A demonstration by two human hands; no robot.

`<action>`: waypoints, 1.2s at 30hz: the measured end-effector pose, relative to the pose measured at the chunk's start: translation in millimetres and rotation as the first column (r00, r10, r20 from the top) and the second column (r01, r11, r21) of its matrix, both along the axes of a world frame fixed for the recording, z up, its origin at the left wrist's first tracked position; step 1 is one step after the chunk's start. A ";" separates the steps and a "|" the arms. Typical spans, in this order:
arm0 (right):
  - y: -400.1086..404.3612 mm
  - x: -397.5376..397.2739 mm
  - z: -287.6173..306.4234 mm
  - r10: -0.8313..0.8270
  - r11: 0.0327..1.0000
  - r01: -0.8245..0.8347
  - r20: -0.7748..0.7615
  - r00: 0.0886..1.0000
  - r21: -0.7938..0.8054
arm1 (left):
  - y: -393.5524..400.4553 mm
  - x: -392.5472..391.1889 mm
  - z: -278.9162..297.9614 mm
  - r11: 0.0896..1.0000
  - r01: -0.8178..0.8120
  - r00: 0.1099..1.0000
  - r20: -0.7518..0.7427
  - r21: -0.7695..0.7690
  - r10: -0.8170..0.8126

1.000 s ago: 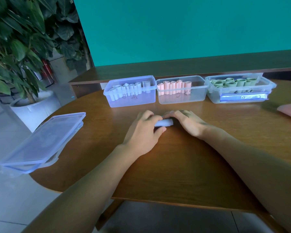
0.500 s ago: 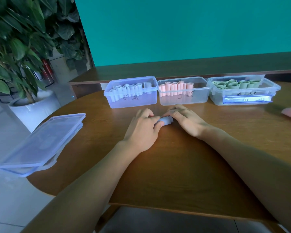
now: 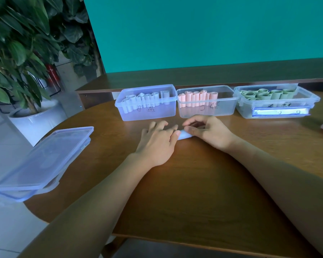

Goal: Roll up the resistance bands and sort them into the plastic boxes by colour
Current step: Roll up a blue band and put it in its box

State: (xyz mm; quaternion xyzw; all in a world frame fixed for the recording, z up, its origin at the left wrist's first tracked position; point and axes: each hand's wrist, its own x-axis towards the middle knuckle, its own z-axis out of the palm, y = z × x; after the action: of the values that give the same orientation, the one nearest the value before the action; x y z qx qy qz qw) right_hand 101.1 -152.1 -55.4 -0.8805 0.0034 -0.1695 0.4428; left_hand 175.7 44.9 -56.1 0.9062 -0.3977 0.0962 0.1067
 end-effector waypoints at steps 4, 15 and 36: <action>-0.9 2.1 -2.1 -0.004 0.997 0.004 -0.002 1.000 -0.081 | -3.0 2.4 -1.1 0.986 0.063 0.998 0.013 -0.156 -0.061; -1.3 3.3 2.8 0.016 0.999 -0.020 -0.092 0.996 -0.045 | -11.7 20.2 -1.5 0.933 0.136 0.970 -0.146 -0.333 -0.194; 11.5 -3.9 20.0 0.038 0.943 -0.069 0.101 0.994 0.326 | -8.9 31.7 9.0 0.731 -0.057 0.823 -0.447 -0.680 -0.351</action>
State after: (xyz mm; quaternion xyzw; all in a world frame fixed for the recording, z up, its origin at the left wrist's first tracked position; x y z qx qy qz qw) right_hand 97.2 -140.6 -35.4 -0.7853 -0.0129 -0.1954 0.5874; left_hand 207.4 36.1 -47.0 0.7587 -0.3624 -0.0404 0.5398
